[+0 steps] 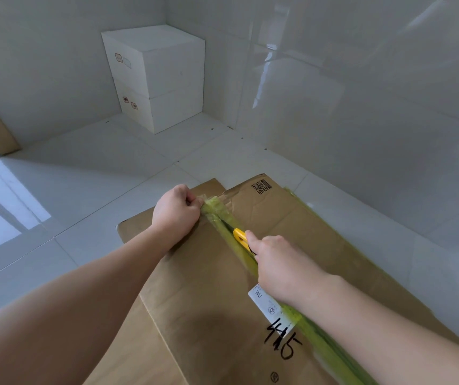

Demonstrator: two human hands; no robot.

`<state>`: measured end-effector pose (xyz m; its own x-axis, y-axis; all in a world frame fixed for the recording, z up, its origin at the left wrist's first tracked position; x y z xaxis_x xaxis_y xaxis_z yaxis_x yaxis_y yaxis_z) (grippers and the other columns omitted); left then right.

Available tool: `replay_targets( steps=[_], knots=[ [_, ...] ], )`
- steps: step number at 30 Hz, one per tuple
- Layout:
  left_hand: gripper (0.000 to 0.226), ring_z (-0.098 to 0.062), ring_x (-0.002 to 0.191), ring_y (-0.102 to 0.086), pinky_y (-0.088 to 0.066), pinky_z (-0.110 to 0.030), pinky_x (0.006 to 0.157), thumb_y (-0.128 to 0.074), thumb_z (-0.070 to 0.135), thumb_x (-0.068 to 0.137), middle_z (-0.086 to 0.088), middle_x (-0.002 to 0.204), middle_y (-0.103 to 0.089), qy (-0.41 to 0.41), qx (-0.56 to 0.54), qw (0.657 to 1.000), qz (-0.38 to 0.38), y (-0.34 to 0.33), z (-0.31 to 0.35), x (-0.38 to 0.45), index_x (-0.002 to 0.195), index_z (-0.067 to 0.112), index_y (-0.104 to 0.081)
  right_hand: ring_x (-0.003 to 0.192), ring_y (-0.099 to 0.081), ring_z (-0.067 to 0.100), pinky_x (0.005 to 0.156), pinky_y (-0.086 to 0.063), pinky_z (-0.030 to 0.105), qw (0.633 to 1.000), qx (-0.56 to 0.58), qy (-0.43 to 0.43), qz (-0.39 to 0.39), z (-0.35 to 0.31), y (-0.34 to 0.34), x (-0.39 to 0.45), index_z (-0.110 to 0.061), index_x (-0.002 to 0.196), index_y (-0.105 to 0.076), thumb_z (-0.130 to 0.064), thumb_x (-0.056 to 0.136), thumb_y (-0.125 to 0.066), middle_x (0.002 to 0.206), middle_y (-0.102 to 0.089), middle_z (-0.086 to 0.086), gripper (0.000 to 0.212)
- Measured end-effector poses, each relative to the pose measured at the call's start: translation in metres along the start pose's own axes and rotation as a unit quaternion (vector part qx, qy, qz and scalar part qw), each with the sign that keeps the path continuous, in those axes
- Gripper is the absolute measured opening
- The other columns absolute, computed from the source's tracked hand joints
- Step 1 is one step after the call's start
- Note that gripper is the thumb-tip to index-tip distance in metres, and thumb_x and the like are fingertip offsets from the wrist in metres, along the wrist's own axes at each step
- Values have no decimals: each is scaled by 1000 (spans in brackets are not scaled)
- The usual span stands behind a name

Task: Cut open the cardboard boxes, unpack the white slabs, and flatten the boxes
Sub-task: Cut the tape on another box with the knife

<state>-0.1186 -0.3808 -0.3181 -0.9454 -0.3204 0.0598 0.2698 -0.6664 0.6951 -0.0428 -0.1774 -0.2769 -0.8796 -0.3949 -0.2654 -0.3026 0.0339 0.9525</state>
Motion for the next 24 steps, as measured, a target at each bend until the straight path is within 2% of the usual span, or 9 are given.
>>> replay_targets(
  steps=[6,9,11,13,14,16,18,21,24],
  knots=[
    [20,-10,63,-49,-32,-25,50,-58,27,88,3,70,-56,-1,16,1000,-6,-1,2,1,72,18,-49,87,-53,21,71,-48,32,1000,0,-8,5,14,-11,-11,-22,152,-15,-3,92,-41,107,-52,1,69],
    [16,-16,68,-53,-33,-26,51,-55,26,88,3,75,-58,-11,47,999,-16,-3,2,3,76,17,-49,78,-44,20,69,-43,30,1000,-3,-14,7,17,-16,-15,-24,152,-14,-9,94,-43,103,-48,-1,67],
    [10,-22,80,-55,-38,-29,59,-54,25,88,2,86,-59,-70,87,994,2,1,11,2,89,15,-53,78,-42,20,70,-44,32,1000,-8,-22,6,18,-19,-15,-26,152,-13,-9,93,-43,99,-45,-1,68],
    [18,-27,95,-53,-40,-33,75,-55,18,87,-4,101,-58,-199,113,973,28,3,32,-3,103,11,-58,77,-43,21,70,-45,34,1000,-12,-29,-2,18,-20,-14,-27,152,-13,-6,92,-42,94,-39,-3,70],
    [20,-29,96,-53,-40,-34,79,-53,13,84,-7,101,-58,-267,110,957,14,2,42,-9,101,10,-62,77,-43,22,69,-46,35,999,-15,-30,-6,18,-20,-14,-28,152,-13,-5,91,-42,92,-39,-3,71],
    [25,-30,87,-56,-43,-34,76,-45,7,71,-5,89,-62,-359,113,925,-56,-5,51,-22,81,10,-67,77,-45,22,69,-48,37,999,-20,-33,-13,17,-19,-14,-28,152,-11,-3,89,-42,92,-40,-2,74],
    [27,-30,83,-57,-46,-37,76,-43,3,65,-2,81,-64,-361,113,921,-96,-8,45,-27,71,9,-68,79,-48,23,71,-50,39,999,-25,-33,-18,14,-16,-13,-26,152,-10,-1,87,-42,93,-40,-2,77],
    [33,-31,89,-56,-48,-38,78,-49,-12,64,-5,85,-66,-339,94,931,-94,-11,38,-32,79,6,-73,84,-53,25,74,-52,41,999,-23,-34,-25,13,-13,-15,-23,153,-9,5,82,-40,100,-47,2,82],
    [39,-32,89,-56,-46,-37,81,-49,-13,61,-7,89,-67,-360,102,921,-107,-18,43,-41,84,6,-73,86,-55,27,76,-53,42,999,-23,-31,-23,10,-13,-20,-21,153,-10,8,80,-40,107,-51,6,84]
  ],
)
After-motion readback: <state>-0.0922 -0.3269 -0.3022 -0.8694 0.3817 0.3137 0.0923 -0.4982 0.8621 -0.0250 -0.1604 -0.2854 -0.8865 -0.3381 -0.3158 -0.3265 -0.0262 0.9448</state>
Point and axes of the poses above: each hand's wrist, its own x-axis towards the middle knuckle, its own y-axis out of the back of the hand, z = x × y, the point moved 5 cm from there along x, towards the middle knuckle
